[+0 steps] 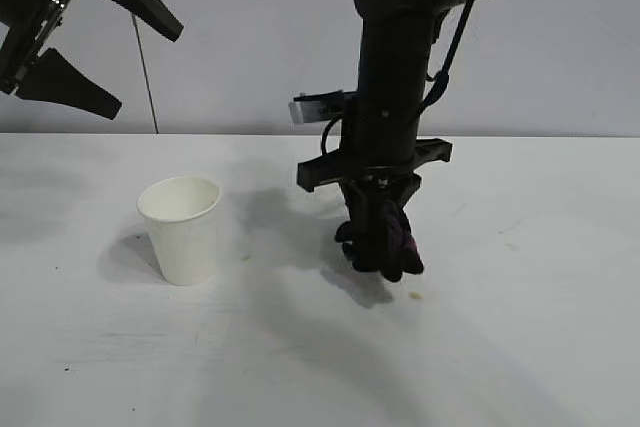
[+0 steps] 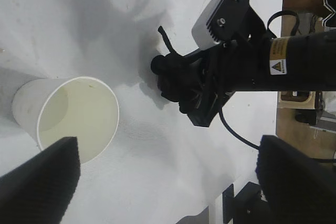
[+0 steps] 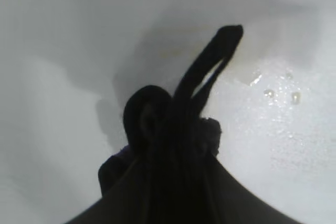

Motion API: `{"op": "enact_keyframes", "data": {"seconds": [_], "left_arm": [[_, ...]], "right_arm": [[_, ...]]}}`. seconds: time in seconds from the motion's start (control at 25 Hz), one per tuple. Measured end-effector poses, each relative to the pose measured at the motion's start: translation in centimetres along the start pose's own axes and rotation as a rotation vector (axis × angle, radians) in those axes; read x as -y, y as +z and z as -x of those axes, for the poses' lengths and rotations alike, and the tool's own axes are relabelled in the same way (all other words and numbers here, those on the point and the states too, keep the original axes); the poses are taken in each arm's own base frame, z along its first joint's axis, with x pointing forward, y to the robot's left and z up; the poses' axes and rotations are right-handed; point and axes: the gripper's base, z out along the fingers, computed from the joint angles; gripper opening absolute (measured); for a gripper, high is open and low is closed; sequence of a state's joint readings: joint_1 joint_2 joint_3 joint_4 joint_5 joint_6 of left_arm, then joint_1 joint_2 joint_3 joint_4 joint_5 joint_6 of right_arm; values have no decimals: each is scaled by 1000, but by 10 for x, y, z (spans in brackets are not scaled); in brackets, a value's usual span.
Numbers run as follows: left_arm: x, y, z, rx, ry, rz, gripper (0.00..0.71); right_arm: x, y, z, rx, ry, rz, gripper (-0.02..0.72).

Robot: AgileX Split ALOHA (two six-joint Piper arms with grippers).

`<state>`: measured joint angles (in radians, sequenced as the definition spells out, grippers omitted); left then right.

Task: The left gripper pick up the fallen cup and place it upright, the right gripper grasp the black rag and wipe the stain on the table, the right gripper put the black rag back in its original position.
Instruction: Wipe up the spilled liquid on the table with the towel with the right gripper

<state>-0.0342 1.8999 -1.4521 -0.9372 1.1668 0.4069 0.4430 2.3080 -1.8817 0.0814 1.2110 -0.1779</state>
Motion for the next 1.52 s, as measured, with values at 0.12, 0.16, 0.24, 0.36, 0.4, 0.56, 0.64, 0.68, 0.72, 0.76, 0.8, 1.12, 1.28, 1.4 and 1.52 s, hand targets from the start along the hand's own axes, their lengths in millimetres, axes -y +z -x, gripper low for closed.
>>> {"op": "enact_keyframes", "data": {"seconds": [0.12, 0.16, 0.24, 0.36, 0.4, 0.56, 0.64, 0.68, 0.72, 0.76, 0.8, 1.12, 1.28, 1.4, 1.52], "left_arm": [[1, 0, 0, 3, -3, -6, 657], [1, 0, 0, 4, -4, -8, 657], [1, 0, 0, 5, -5, -10, 657], [1, 0, 0, 4, -5, -11, 657], [1, 0, 0, 5, -5, -11, 657], [1, 0, 0, 5, -6, -13, 657], [1, 0, 0, 3, -6, -14, 657], [1, 0, 0, 3, -6, -14, 657], [1, 0, 0, 3, -6, -15, 657], [1, 0, 0, 2, -6, -15, 657], [1, 0, 0, 2, -6, -15, 657], [1, 0, 0, 1, -6, -16, 657], [2, 0, 0, 2, -6, -17, 657], [2, 0, 0, 2, -7, -18, 657], [2, 0, 0, 2, -7, -18, 657]], "right_arm": [[-3, 4, -6, -26, -3, 6, 113], [-5, 8, -9, -42, -6, 9, 113], [-8, 19, -16, -87, -8, 18, 113], [-8, 30, -25, -134, -5, 23, 113], [-9, 30, -26, -138, -5, 23, 113], [-7, 26, -30, -142, -17, -2, 113], [-4, 23, -31, -140, -31, -34, 113], [-3, 21, -31, -139, -35, -49, 113], [-1, 20, -31, -138, -35, -62, 113], [0, 18, -31, -136, -33, -71, 113], [2, 18, -32, -137, -29, -75, 113], [0, 18, -31, -130, -10, -37, 113], [0, 19, -31, -131, -10, -35, 113], [0, 25, -32, -147, -12, -32, 113], [1, 29, -33, -158, -14, -30, 113]]}}
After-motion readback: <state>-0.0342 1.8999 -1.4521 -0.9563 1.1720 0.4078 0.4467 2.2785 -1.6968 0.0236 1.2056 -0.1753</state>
